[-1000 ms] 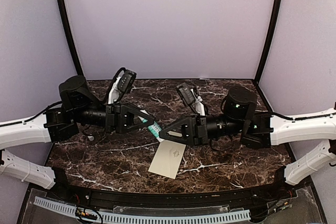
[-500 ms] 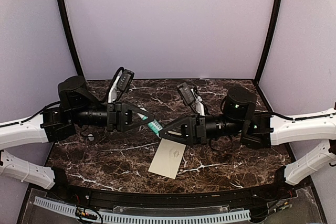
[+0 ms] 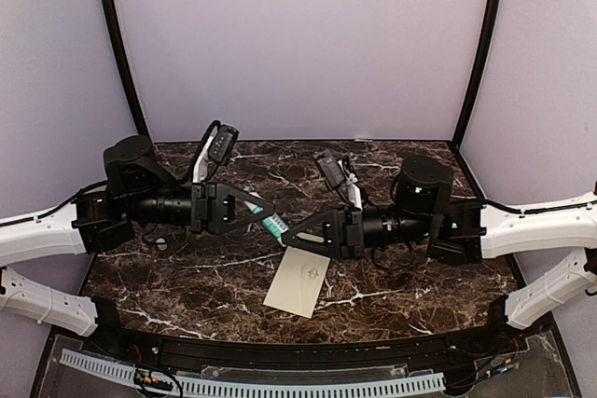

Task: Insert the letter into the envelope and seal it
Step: Screw the solid glue.

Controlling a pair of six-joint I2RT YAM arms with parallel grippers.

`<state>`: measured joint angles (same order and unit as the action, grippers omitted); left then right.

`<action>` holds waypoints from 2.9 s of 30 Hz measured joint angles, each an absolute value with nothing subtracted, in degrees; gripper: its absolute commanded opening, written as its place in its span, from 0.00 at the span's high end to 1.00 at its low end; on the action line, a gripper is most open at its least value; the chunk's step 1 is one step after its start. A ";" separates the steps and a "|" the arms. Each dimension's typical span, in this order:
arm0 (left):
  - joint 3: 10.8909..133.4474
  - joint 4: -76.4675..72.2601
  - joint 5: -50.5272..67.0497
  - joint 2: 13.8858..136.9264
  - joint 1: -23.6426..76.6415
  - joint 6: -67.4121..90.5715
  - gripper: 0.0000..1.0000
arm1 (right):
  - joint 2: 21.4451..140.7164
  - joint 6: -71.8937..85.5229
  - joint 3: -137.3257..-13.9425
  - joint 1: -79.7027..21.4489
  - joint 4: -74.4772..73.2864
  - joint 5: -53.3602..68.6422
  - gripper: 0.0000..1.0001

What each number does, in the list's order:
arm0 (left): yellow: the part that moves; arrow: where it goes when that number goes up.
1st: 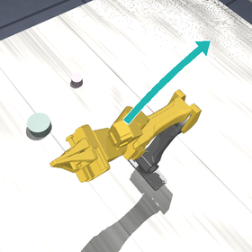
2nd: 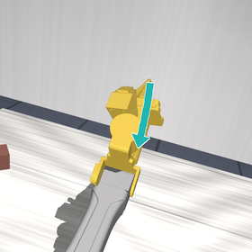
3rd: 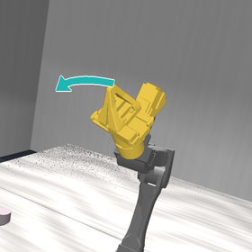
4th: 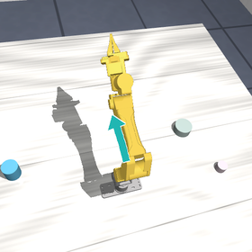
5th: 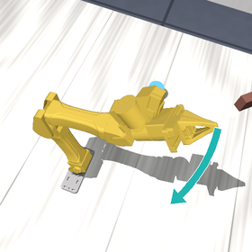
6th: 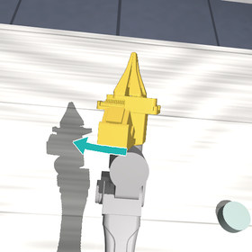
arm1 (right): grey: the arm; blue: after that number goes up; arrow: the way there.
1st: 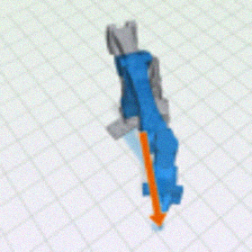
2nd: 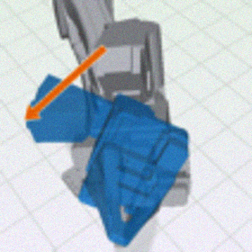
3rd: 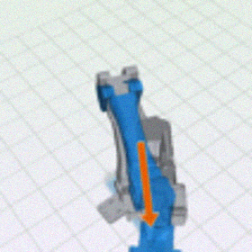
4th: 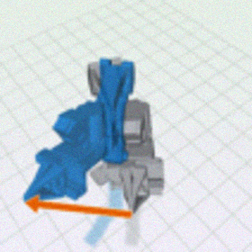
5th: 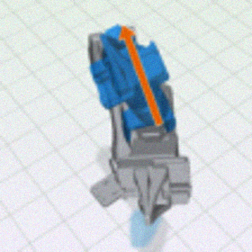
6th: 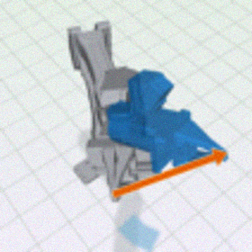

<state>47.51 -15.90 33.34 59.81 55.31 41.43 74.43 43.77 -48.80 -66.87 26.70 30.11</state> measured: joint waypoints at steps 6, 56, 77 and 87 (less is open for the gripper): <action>47.81 -11.75 29.89 59.88 55.31 41.47 1.00 | 74.19 40.49 -49.47 -67.11 21.74 25.45 0.85; 41.45 -17.10 27.66 55.90 54.87 41.71 1.00 | 78.48 36.03 -59.27 -66.17 9.17 22.46 0.35; 41.89 -17.76 30.94 56.97 54.94 38.81 1.00 | 81.87 37.65 -59.90 -66.37 13.80 32.77 0.71; 41.89 -18.31 30.94 56.97 54.92 39.07 1.00 | 82.19 37.60 -59.90 -66.37 13.78 33.47 0.68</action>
<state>41.89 -18.31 30.94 56.97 54.92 39.07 82.19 37.60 -59.90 -66.37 13.78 33.47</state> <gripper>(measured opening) 0.232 0.312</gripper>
